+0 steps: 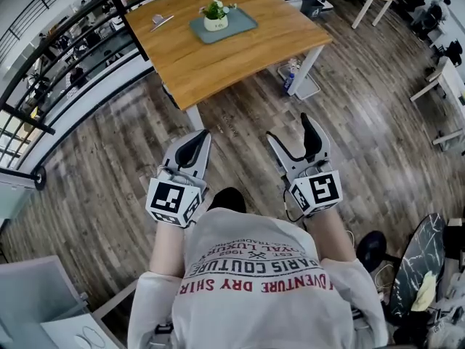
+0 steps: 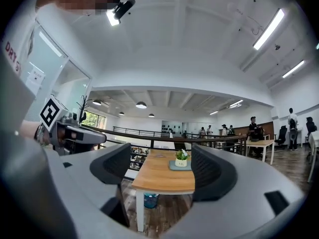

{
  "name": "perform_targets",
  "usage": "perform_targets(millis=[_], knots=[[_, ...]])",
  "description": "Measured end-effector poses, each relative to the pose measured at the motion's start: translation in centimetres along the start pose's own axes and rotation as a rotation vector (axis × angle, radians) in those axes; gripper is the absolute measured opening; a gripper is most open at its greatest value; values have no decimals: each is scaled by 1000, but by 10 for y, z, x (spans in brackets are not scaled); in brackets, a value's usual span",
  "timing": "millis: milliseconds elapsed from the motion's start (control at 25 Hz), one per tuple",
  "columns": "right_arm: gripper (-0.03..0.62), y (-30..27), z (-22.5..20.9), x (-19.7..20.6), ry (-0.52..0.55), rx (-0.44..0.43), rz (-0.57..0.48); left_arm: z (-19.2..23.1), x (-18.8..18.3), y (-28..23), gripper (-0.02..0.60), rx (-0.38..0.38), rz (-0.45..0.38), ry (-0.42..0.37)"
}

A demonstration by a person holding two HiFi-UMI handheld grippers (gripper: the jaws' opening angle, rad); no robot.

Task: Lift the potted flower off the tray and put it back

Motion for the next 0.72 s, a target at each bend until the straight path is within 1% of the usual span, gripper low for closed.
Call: perform_targets(millis=[160,280,440,560,720], knots=[[374,-25,-13,3,-14,-19,31,18,0,-20,12,-2,24,13],[374,-56,-29,7,-26,-26,54,40,-3,-48,12,-3,30,19],[374,-111,-65,7,-46,-24,82,77,-11,-106,12,11,32,37],[374,-166,-97,2,-61,-31,98,114,-20,-156,12,20,31,53],[382,-244,-137,-15,-20,-78,132,164,-41,-221,12,19,22,84]])
Point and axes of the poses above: the fingertips, and each gripper's own axes: y backward along the fingers, z to its left, x out of its underside, the point moved 6 cm from there along y, backward along the fingers, and after that the axes turned 14 degrees about z, right-handed, at the moved point
